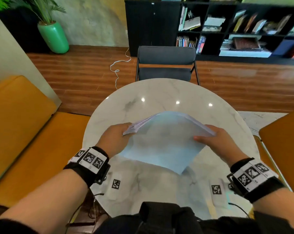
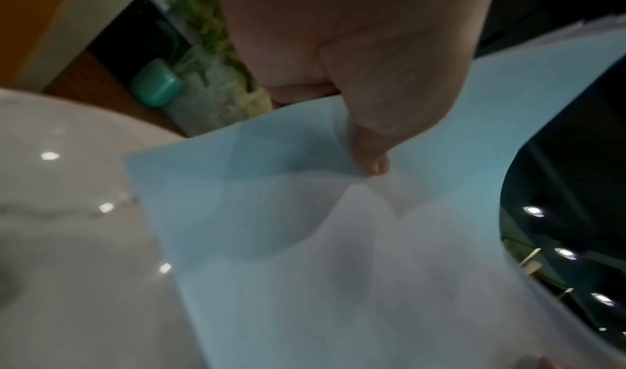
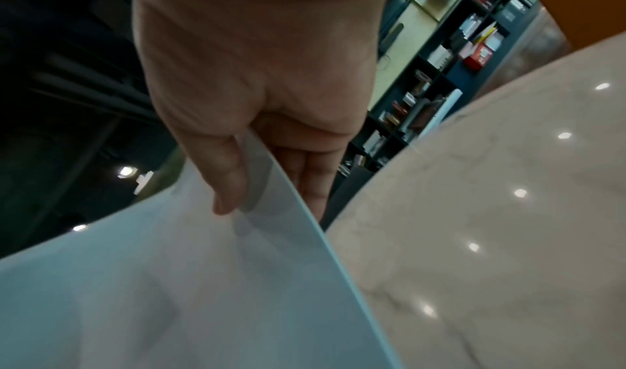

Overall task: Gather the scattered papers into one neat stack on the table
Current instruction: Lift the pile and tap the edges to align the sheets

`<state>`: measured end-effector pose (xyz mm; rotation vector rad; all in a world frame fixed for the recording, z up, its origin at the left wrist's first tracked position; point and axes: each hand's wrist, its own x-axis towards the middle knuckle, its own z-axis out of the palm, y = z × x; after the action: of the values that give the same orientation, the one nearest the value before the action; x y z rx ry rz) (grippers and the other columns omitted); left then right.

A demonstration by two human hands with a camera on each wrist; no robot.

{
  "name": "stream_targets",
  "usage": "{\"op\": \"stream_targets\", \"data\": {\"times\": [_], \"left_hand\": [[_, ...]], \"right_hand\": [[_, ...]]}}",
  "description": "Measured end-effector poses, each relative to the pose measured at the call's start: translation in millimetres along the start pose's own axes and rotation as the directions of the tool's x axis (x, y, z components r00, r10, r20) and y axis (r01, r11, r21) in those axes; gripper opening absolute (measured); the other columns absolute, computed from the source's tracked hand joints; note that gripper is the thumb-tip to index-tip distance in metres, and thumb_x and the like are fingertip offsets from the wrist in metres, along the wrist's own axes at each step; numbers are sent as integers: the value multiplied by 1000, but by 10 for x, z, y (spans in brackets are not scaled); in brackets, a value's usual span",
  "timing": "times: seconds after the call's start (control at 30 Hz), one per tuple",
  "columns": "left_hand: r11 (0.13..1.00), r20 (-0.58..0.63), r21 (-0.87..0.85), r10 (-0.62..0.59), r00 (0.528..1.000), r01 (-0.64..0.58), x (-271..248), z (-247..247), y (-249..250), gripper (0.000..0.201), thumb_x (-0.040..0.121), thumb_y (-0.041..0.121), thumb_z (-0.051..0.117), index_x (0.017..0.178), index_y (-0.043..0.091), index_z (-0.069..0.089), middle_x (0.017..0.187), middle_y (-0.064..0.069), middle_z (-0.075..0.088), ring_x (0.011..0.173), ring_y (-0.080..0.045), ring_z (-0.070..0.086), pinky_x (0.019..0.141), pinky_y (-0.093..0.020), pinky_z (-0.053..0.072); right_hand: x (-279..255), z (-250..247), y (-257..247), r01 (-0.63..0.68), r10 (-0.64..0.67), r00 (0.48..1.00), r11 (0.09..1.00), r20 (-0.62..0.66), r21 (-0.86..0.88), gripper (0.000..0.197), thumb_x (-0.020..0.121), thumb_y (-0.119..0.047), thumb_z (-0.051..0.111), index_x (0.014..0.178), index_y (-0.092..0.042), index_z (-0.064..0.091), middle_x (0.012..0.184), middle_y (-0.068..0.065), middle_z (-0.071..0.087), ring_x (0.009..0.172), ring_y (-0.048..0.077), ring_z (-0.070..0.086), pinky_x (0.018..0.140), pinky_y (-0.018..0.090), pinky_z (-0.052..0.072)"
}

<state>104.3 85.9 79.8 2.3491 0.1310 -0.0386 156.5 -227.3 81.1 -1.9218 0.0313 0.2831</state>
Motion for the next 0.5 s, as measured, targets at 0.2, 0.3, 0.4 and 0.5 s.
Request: {"op": "stream_targets", "data": {"times": [0.2,0.3,0.4,0.5], "left_hand": [[828,185,477,234,955,-295,175,-460,529,33,92,11,44,114,26,65,105,-2,70,95,-24,61,69,-27,40],[755,320,504,289,902,-420,134,-414,764,32,88,14,48,109,29,66,103,1,72,97,-24,62,81,-36,50],[827,296,439,236,926,-351,126,-439,875,20,91,33,54,102,23,68,95,2,71,91,-20,62,78,-32,49],[954,228,255,98,969,-156,102,-654,794,26,78,46,69,95,27,65,85,13,66,80,-7,61,71,-24,49]], "right_hand": [[28,-77,-579,194,-96,925,951,368,-242,31,75,-14,77,101,-30,71,93,-16,75,84,-3,68,77,12,50],[13,169,-688,406,-259,890,825,376,-393,17,80,-13,74,95,-21,75,93,-6,76,84,8,68,81,22,53],[-23,256,-691,385,-301,915,848,267,-364,12,81,-15,73,86,-5,76,87,16,74,76,29,65,74,34,53],[-62,83,-676,245,-214,962,950,171,-192,5,77,-14,77,75,-14,72,75,7,69,65,14,60,60,11,47]]}}
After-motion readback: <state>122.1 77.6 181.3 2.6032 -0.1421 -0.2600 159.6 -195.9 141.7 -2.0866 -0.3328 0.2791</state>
